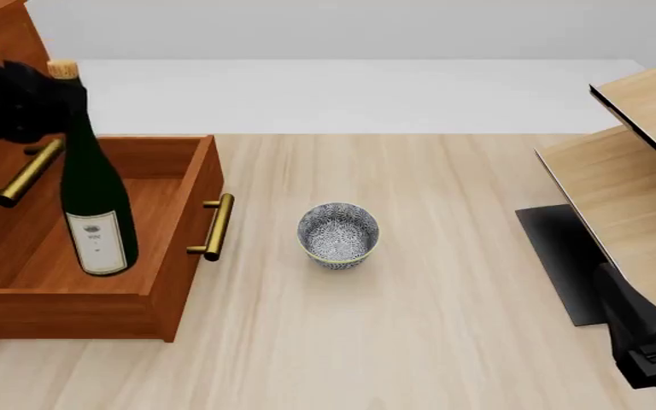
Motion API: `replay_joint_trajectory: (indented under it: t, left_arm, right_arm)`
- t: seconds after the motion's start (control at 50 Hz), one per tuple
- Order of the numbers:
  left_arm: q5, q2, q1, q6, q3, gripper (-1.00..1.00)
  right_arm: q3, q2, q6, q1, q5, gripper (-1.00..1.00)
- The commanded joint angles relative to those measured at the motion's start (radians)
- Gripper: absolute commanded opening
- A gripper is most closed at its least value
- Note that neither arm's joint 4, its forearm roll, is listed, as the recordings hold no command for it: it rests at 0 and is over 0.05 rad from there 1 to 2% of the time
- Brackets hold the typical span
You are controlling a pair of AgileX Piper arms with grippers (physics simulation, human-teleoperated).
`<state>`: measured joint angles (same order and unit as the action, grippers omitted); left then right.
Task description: Put the wine bottle in the bottom drawer of the cabinet.
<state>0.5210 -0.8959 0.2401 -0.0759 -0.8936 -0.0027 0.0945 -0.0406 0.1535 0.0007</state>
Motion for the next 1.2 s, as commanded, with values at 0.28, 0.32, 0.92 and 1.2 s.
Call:
replay_joint_trajectory:
  t: [0.28, 0.32, 0.92, 1.2]
  left_arm:
    - [-0.021, 0.013, -0.030, -0.036, 0.021, -1.00]
    - [-0.021, 0.013, -0.030, -0.036, 0.021, -1.00]
    - [-0.040, -0.059, -0.031, -0.020, 0.011, -1.00]
    - [-0.051, -0.101, -0.024, -0.004, -0.002, -1.00]
  right_arm:
    - [0.000, -0.012, -0.001, 0.000, 0.013, 1.00]
    - [0.000, -0.012, -0.001, 0.000, 0.013, 1.00]
    - [-0.002, -0.006, -0.002, -0.004, 0.007, 1.00]
    - [-0.002, -0.010, -0.002, -0.007, 0.012, 1.00]
